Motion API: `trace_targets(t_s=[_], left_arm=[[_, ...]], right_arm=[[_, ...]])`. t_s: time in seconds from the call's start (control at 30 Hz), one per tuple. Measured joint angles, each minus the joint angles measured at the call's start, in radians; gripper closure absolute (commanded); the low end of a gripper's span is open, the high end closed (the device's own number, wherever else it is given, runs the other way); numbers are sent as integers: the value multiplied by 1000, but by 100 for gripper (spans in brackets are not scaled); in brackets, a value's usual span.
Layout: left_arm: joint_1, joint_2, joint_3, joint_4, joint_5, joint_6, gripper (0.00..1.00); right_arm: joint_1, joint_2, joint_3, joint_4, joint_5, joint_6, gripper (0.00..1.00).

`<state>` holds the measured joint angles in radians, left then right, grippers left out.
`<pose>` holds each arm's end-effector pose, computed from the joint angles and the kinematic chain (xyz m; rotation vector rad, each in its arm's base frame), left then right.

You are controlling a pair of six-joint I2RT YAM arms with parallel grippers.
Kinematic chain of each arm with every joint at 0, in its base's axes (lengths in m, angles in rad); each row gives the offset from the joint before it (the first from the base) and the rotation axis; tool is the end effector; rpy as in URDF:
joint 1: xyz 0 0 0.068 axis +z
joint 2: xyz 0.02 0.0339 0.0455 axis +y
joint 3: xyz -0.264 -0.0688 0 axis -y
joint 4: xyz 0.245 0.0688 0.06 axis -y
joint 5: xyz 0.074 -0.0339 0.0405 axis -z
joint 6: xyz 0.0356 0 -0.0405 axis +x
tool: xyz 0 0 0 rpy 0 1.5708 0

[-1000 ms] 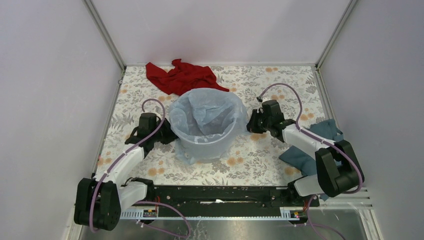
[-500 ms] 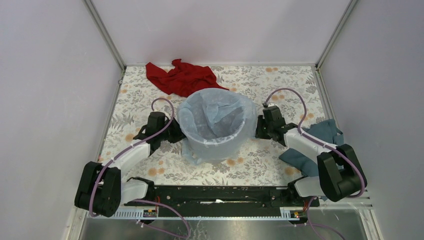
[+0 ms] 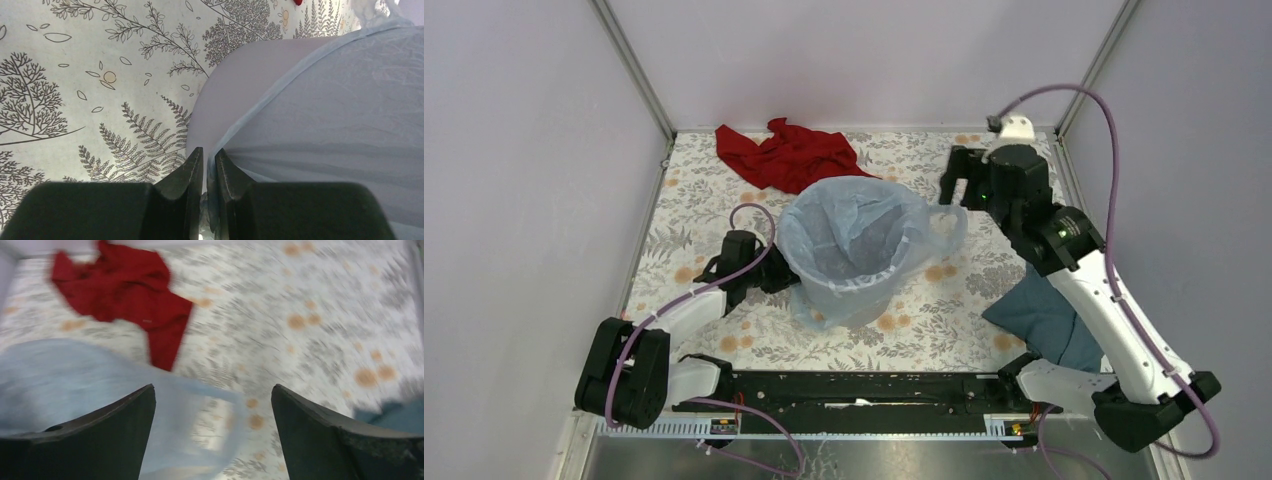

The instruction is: Put the trash bags into the trash bin

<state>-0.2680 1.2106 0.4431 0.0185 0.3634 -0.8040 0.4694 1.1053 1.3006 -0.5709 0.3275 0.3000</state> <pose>0.2122 -0.0714 0.1606 -0.4598 2.4154 -0.9325 0.2107 0.0940 0.4163 0.0527 1.9297 0.1962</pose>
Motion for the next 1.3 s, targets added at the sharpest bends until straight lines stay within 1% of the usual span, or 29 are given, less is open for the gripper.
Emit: trace_targets(t_s=[0.03, 0.13, 0.2, 0.23, 0.27, 0.33, 0.4, 0.43, 0.5, 0.63, 0.77, 0.83, 0.9, 0.93, 1.07, 1.1, 1.2, 1.3], left_arm=[[0, 0, -1, 0, 0, 1, 82], [0, 0, -8, 2, 0, 2, 81], [0, 0, -12, 2, 0, 2, 81], [0, 0, -12, 0, 0, 2, 80], [0, 0, -12, 0, 0, 2, 80], [0, -5, -12, -6, -2, 3, 80], [0, -18, -12, -17, -7, 8, 79], [0, -24, -12, -23, -10, 10, 79], [0, -34, -12, -27, -17, 12, 79], [0, -37, -13, -27, -20, 10, 78], [0, -55, -29, -29, -23, 2, 77], [0, -63, -31, -33, -32, 2, 77], [1, -64, -31, -34, -47, 1, 77], [1, -63, -31, -34, -52, 0, 77], [2, -40, -31, -15, -61, -13, 77], [2, -32, -31, -10, -61, -15, 77], [2, -17, -31, -10, -58, -17, 77], [2, -21, -31, -14, -57, -13, 76]], right_arm=[[44, 14, 62, -16, 10, -12, 3], [229, 105, 273, -64, 2, -43, 3], [314, 186, 378, -86, -19, -51, 4], [339, 219, 405, -93, -32, -52, 5], [355, 244, 415, -98, -42, -53, 10], [380, 297, 416, -116, -76, -57, 31], [390, 341, 411, -136, -108, -64, 49], [394, 364, 411, -143, -114, -64, 54], [402, 401, 410, -150, -120, -68, 56], [426, 442, 357, -107, -76, -81, 54], [445, 487, 226, 5, 65, -109, 52], [446, 526, 156, 61, 137, -125, 46], [446, 592, 112, 101, 188, -132, 43], [446, 624, 104, 111, 192, -129, 42], [454, 728, 102, 136, 206, -105, 35], [456, 731, 102, 137, 206, -98, 33], [466, 717, 103, 121, 208, -74, 21], [467, 668, 103, 77, 202, -67, 11]])
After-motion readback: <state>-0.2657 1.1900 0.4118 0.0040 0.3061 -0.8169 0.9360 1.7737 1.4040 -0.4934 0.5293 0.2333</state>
